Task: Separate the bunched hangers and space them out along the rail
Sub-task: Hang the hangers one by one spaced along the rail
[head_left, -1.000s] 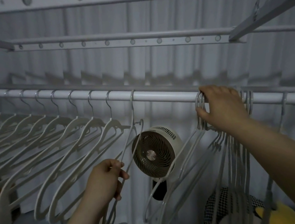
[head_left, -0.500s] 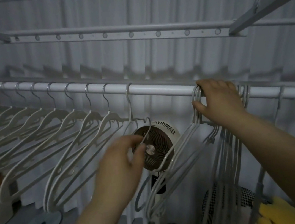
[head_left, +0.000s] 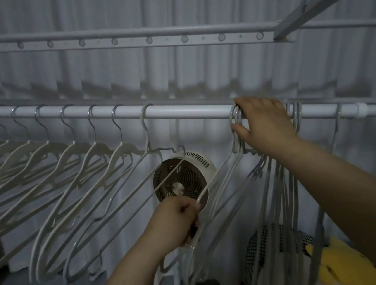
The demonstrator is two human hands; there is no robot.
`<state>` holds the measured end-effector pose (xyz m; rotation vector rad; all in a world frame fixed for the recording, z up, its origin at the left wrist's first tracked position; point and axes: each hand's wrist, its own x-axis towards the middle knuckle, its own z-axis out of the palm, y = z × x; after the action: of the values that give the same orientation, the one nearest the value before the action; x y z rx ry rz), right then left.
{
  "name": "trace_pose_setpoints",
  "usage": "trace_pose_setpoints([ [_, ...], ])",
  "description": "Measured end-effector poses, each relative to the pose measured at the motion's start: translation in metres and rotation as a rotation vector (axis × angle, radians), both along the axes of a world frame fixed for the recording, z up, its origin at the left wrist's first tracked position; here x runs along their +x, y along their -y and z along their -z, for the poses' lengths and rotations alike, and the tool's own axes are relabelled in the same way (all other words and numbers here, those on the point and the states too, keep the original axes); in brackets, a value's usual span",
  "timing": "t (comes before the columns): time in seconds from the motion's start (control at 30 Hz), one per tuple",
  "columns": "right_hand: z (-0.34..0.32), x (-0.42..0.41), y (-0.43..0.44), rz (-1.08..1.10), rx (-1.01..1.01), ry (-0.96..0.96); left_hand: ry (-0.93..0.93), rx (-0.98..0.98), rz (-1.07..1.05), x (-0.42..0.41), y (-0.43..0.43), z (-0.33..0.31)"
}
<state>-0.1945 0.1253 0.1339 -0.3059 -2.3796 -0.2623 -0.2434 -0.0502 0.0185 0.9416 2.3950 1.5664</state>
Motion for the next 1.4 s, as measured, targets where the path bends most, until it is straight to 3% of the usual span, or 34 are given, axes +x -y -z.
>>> trace_pose_setpoints([
  [0.57,0.005,-0.006,-0.007,0.0,-0.006,-0.052,0.064,0.114,-0.283,-0.011,0.028,0.0],
  [1.0,0.003,-0.012,0.001,-0.028,0.008,-0.02,0.053,0.041,-0.29,-0.015,0.04,0.004],
  [1.2,0.0,-0.008,0.0,-0.061,0.017,0.0,-0.192,0.036,-0.436,-0.015,0.043,-0.001],
  [1.4,-0.001,-0.004,-0.006,-0.09,0.012,0.009,-0.214,-0.099,-0.39,-0.012,0.03,0.0],
])
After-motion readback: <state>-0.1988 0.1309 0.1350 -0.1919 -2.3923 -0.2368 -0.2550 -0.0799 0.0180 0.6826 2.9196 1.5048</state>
